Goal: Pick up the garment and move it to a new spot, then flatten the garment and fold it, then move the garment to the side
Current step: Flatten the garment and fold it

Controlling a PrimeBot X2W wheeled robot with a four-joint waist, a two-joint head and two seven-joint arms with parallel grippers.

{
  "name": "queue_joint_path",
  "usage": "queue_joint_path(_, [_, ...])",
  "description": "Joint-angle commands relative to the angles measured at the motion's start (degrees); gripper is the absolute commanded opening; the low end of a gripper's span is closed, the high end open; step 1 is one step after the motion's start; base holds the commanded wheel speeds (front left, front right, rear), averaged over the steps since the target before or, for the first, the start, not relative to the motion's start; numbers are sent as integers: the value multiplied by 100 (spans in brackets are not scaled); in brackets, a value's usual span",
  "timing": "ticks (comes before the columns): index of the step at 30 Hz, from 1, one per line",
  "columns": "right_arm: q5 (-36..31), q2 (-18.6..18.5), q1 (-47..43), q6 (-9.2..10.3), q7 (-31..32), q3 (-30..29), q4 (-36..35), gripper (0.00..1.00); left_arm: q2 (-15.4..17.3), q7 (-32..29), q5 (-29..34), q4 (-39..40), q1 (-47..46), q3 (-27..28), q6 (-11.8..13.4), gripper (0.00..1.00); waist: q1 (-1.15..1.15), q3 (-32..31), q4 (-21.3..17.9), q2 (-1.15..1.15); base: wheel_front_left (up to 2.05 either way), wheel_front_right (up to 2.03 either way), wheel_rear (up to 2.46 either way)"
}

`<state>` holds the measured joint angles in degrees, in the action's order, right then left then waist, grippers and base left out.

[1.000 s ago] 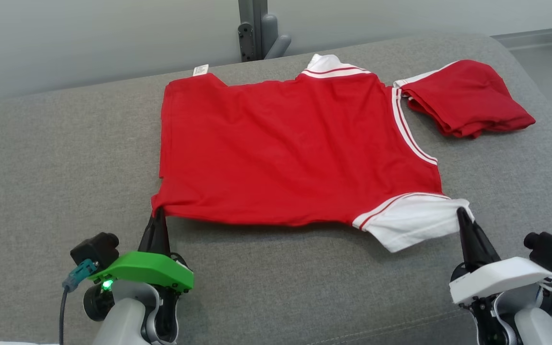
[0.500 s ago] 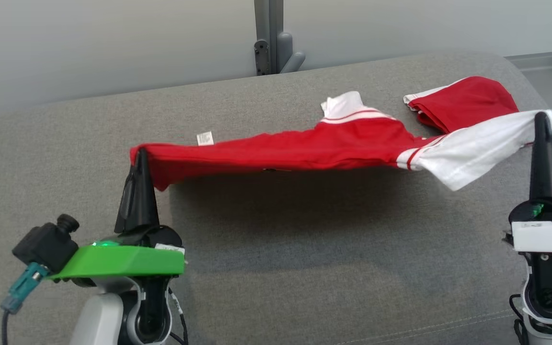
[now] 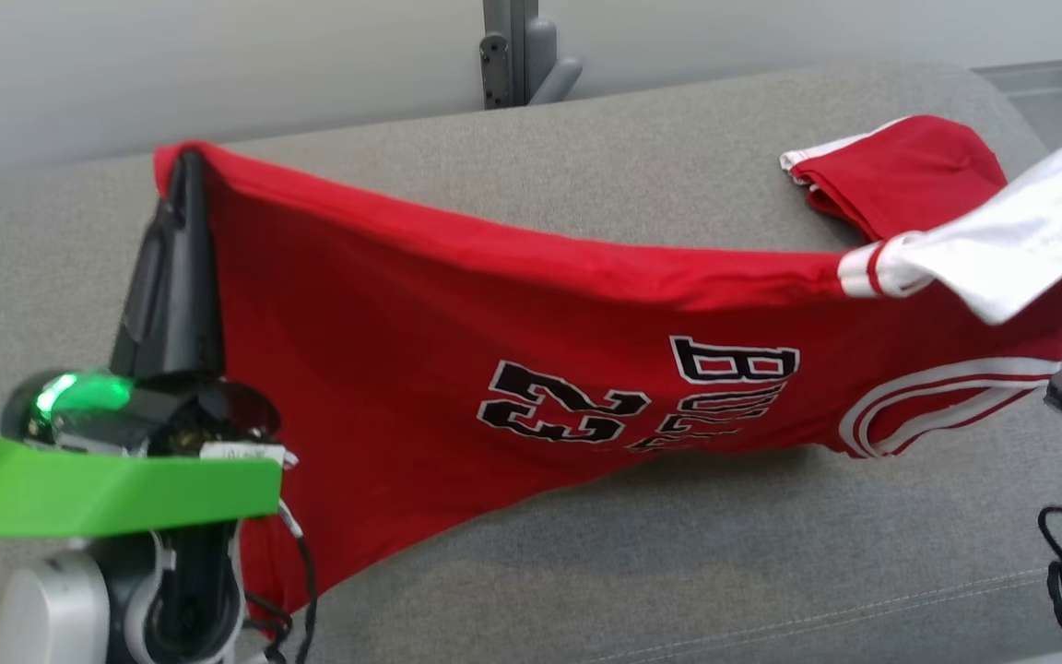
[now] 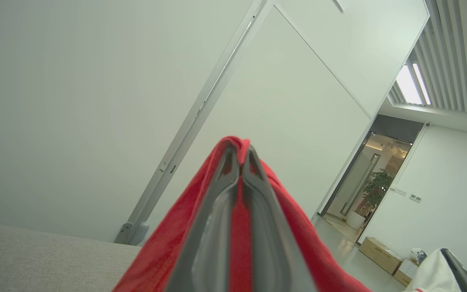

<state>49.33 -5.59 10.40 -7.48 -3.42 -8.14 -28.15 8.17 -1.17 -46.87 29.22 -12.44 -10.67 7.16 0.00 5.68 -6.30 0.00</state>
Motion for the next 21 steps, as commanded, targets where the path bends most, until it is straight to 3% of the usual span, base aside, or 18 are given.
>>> queue_joint_path(1, [-80, 6, 183, -1, 106, -26, 73, 0, 111, -93, 58, -3, -197, 29, 46, 0, 0, 233, 12, 0, 0, 0, 0])
queue_joint_path(7, [-355, 93, 1396, -1, 626, -81, 809, 0, 380, -643, 47, -760, -1417, 127, 98, 0, 0, 1023, 78, 0, 0, 0, 0])
queue_joint_path(13, [-941, 183, 3705, -2, 977, 84, 2082, 0, 769, -1043, 434, -2204, -3608, 196, 78, 0, 0, 2053, 51, 0, 0, 0, 0])
queue_joint_path(16, [-1327, 229, 5095, -1, 828, 213, 2957, 0, 952, -1081, 755, -3025, -4837, 97, -40, 0, 0, 2414, -5, 0, 0, 0, 0])
queue_joint_path(17, [-1327, 229, 5095, -1, 828, 213, 2957, 0, 952, -1081, 755, -3025, -4837, 97, -40, 0, 0, 2414, -5, 0, 0, 0, 0])
queue_joint_path(18, [-1579, 245, 5908, -1, 583, 317, 3582, 0, 1088, -996, 1043, -3601, -5551, 34, -113, 0, 0, 2550, -63, 0, 0, 0, 0])
queue_joint_path(21, [-1753, 257, 6698, -1, 236, 370, 4201, 0, 1209, -857, 1328, -4131, -6284, -70, -211, 0, 0, 2646, -128, 0, 0, 0, 0])
